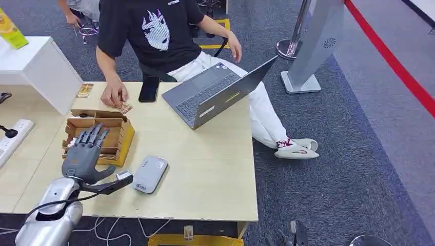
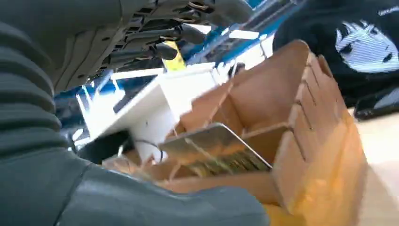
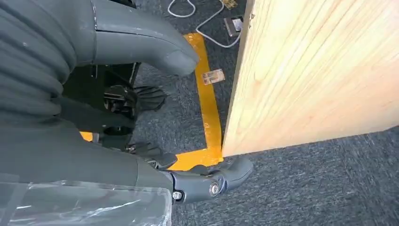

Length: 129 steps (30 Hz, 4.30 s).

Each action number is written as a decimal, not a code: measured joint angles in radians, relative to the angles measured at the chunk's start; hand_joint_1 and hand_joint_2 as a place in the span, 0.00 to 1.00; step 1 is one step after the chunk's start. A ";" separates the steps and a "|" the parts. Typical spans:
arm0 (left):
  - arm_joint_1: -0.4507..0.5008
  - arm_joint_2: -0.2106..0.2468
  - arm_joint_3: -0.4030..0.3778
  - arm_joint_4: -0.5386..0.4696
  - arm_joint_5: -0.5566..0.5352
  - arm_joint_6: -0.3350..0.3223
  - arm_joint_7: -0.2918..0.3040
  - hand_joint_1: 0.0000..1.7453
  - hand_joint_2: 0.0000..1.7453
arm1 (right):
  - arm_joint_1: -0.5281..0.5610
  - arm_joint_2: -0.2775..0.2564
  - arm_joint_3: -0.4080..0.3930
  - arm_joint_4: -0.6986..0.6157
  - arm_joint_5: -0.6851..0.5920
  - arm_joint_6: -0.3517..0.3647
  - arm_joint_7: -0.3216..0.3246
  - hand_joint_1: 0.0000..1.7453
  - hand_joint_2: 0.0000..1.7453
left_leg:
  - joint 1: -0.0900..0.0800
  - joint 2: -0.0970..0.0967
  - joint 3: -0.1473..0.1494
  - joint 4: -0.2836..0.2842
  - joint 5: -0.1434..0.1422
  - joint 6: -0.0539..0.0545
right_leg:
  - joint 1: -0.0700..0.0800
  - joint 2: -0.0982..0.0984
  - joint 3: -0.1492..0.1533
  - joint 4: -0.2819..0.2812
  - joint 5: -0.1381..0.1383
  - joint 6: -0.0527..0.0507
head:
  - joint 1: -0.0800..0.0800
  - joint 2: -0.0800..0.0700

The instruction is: Pass the card to the sensor for recognition and then transmit it.

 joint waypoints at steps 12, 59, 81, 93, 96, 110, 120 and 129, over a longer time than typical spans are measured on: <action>-0.006 0.018 -0.001 -0.013 -0.019 -0.009 0.001 0.00 1.00 | 0.001 -0.002 0.000 0.000 -0.003 0.000 -0.007 0.00 1.00 | 0.000 0.000 0.000 0.000 0.000 0.000 | 0.000 0.000 0.000 0.000 0.000 0.000 | 0.000 0.000; -0.032 0.056 -0.016 0.047 0.147 -0.221 -0.052 1.00 1.00 | -0.001 -0.005 -0.004 -0.005 0.016 0.011 -0.006 0.00 1.00 | 0.000 0.000 0.000 0.000 0.000 0.000 | 0.000 0.000 0.001 0.000 0.000 0.000 | 0.000 0.000; 0.024 -0.021 -0.016 -0.067 0.124 -0.018 -0.106 0.00 1.00 | 0.000 -0.005 -0.006 -0.005 0.019 -0.002 -0.007 0.00 1.00 | 0.000 0.000 0.000 0.000 0.000 0.000 | 0.000 0.000 0.000 0.000 0.000 0.000 | 0.000 0.000; 0.039 -0.041 -0.016 -0.121 0.125 0.000 -0.126 0.00 1.00 | 0.000 -0.005 -0.020 -0.005 0.021 -0.002 -0.007 0.00 1.00 | 0.000 0.000 0.000 0.000 0.000 0.000 | 0.000 0.000 0.001 0.000 0.000 0.000 | 0.000 0.000; 0.039 -0.042 -0.016 -0.122 0.125 0.000 -0.126 0.00 1.00 | 0.000 -0.005 -0.021 -0.005 0.021 -0.002 -0.007 0.00 1.00 | 0.000 0.000 0.000 0.000 0.000 0.000 | 0.000 0.000 0.001 0.000 0.000 0.000 | 0.000 0.000; 0.038 -0.039 -0.016 -0.118 0.132 -0.050 -0.127 0.00 1.00 | -0.001 -0.005 -0.023 -0.005 0.029 -0.002 -0.007 0.00 1.00 | 0.000 0.000 0.000 0.000 0.000 0.000 | 0.000 0.000 0.001 0.000 0.000 0.000 | 0.001 0.000; -0.035 -0.013 -0.016 0.047 -0.016 -0.052 0.024 0.00 1.00 | -0.004 -0.005 -0.024 -0.005 0.041 0.002 -0.006 0.00 1.00 | 0.000 0.000 0.000 0.000 0.000 0.000 | 0.000 0.000 0.001 0.000 0.000 0.000 | 0.000 0.000; -0.065 -0.017 -0.016 0.130 -0.029 -0.039 0.034 0.00 1.00 | -0.004 -0.005 -0.025 -0.005 0.042 0.002 -0.006 0.00 1.00 | 0.000 0.000 0.000 0.000 0.000 0.000 | 0.000 0.000 0.000 0.000 0.000 0.000 | 0.000 0.000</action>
